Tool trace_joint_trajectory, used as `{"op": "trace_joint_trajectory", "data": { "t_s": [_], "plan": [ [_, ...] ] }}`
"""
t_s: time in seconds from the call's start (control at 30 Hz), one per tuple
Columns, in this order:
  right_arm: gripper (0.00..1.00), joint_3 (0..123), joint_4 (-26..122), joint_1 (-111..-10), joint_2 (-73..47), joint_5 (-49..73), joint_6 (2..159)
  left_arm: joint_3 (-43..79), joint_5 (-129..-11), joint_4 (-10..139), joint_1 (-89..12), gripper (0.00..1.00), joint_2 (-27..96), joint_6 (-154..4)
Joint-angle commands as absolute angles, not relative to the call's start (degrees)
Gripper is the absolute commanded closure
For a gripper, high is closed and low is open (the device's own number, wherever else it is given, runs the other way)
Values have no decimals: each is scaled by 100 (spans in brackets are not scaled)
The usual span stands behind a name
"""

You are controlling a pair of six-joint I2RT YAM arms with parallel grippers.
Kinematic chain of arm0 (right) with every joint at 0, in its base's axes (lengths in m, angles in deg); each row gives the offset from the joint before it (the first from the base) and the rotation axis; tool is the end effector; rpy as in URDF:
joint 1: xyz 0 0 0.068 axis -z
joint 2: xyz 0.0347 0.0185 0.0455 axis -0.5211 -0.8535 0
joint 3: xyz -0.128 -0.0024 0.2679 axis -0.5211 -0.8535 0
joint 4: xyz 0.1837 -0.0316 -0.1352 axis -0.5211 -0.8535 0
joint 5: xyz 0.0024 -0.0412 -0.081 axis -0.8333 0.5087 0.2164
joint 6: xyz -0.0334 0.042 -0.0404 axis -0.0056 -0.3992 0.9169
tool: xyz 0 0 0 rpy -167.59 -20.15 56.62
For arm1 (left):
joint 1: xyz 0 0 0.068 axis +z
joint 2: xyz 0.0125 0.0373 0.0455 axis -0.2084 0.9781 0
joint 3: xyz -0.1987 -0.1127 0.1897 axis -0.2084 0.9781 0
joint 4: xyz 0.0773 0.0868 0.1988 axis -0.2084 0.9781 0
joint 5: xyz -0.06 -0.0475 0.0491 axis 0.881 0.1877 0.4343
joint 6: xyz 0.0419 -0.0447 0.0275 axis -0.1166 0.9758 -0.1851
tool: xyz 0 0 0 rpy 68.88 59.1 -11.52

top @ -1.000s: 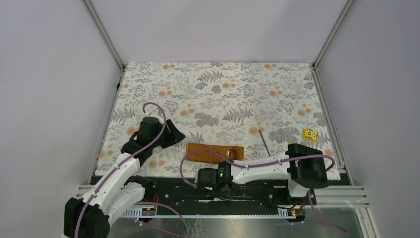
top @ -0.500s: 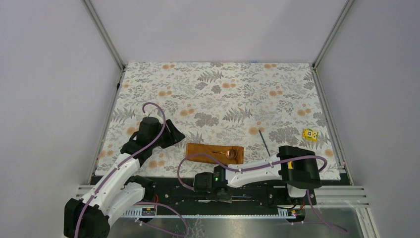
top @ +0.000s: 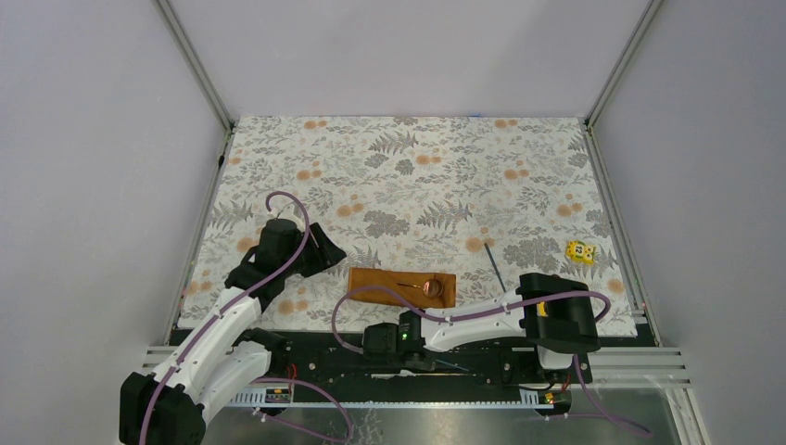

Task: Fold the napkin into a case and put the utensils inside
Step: Pick up the chopsticks from the corner of the board.

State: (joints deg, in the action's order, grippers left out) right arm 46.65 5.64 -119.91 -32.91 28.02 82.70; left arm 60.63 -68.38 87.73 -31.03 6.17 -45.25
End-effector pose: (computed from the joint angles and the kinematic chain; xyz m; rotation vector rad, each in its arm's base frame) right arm 0.0150 0.2902 0.1807 -1.9643 2.2128 -0.0111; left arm 0.1316 -0.0550 0.2382 -0.3698 2.3199 -0.7421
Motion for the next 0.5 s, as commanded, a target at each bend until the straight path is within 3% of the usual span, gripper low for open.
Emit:
{"op": "trace_joint_trajectory", "data": {
  "t_s": [0.0,0.1,0.33,0.47],
  "plan": [
    [73,4718,497,-12026,-3277,2822,8266,6046,-6926,8669,-3075,44,529,-4601],
    [74,4703,596,-12026,-3317,2631,8322,6038,-6927,8680,-3074,45,527,-4600],
    [95,4744,528,-12020,-3124,2791,8326,5985,-6990,8769,-3075,44,487,-4610],
    [100,4776,433,-11780,-2675,2935,8340,5985,-6979,8722,-3070,44,546,-4571]
  ]
}}
